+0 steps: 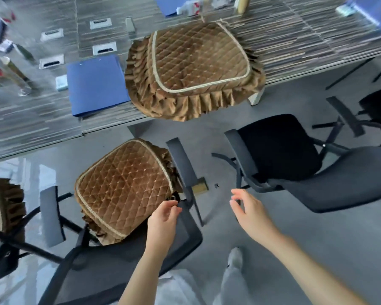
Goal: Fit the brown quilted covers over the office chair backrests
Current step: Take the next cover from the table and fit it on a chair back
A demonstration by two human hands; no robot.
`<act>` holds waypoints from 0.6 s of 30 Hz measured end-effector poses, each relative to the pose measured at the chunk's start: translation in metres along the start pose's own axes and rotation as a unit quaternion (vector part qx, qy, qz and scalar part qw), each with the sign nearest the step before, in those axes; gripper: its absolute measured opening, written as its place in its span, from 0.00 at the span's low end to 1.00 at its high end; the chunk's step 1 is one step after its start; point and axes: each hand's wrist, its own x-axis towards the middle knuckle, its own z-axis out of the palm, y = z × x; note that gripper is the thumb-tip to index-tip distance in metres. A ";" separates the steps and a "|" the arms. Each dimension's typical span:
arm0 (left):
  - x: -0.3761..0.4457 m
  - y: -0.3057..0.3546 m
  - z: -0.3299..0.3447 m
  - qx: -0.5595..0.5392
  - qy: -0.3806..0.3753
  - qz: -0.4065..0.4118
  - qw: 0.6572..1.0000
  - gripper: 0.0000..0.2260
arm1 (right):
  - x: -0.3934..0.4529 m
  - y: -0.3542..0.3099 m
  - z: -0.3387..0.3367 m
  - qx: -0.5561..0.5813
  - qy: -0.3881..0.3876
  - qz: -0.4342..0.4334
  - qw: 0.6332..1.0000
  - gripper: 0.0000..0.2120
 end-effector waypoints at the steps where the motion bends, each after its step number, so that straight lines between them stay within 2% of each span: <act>1: -0.007 0.010 0.017 -0.007 0.009 -0.002 1.000 0.07 | -0.002 0.011 -0.016 0.000 -0.002 0.000 1.000 0.17; 6: -0.033 0.060 0.091 -0.043 0.022 -0.016 0.999 0.08 | 0.001 0.053 -0.086 0.005 0.016 -0.014 1.000 0.16; 9: -0.033 0.080 0.114 -0.041 0.031 -0.006 0.999 0.08 | 0.010 0.061 -0.114 0.021 0.019 -0.019 0.999 0.16; 18: 0.024 0.128 0.122 -0.022 0.080 0.031 0.996 0.07 | 0.080 0.056 -0.166 0.024 0.016 -0.066 0.997 0.17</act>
